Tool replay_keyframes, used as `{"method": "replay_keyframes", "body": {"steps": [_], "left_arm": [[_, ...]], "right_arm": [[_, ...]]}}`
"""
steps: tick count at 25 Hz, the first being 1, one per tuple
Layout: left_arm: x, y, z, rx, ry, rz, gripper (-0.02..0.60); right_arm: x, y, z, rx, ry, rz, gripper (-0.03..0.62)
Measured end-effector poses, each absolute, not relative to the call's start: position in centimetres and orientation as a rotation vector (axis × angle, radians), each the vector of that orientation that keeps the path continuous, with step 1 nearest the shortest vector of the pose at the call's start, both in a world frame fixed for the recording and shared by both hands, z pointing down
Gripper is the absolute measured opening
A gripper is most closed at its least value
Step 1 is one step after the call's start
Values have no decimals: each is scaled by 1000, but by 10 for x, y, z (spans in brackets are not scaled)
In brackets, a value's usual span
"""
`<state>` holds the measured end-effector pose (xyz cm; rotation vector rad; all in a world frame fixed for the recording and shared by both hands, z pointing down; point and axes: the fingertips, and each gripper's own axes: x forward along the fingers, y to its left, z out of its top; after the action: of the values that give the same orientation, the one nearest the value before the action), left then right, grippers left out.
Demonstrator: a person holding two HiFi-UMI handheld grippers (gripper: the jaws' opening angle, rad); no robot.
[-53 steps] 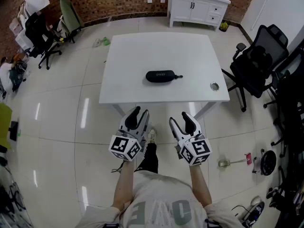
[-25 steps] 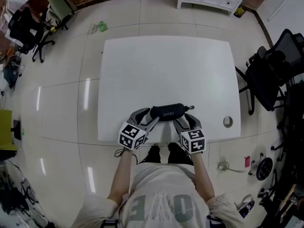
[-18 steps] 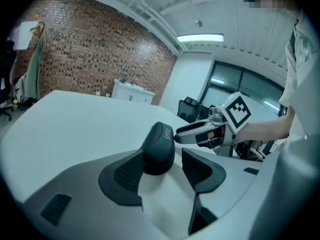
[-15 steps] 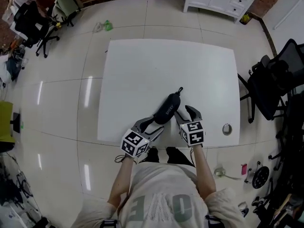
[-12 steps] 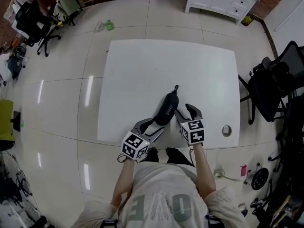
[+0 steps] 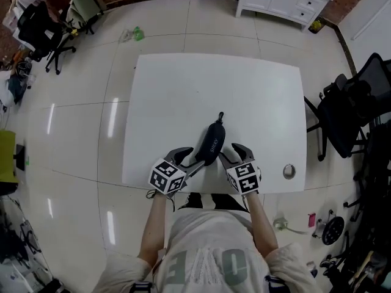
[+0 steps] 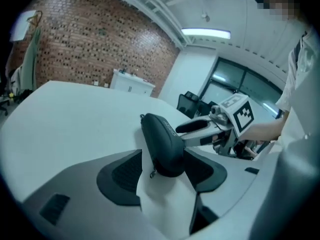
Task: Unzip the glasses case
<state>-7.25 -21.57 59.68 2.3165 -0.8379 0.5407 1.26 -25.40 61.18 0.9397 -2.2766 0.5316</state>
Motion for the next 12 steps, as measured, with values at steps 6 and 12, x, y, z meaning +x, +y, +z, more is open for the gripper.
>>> {"method": "replay_keyframes", "body": {"steps": [6,12], "left_arm": [[-41,-189,600,2322,-703,536,236],[-36,-202,564,2401,-765,375,236]], "right_arm": [[7,-287,606,953,-2280,397,216],[24,-287,584,1060,-2283,394,216]]}}
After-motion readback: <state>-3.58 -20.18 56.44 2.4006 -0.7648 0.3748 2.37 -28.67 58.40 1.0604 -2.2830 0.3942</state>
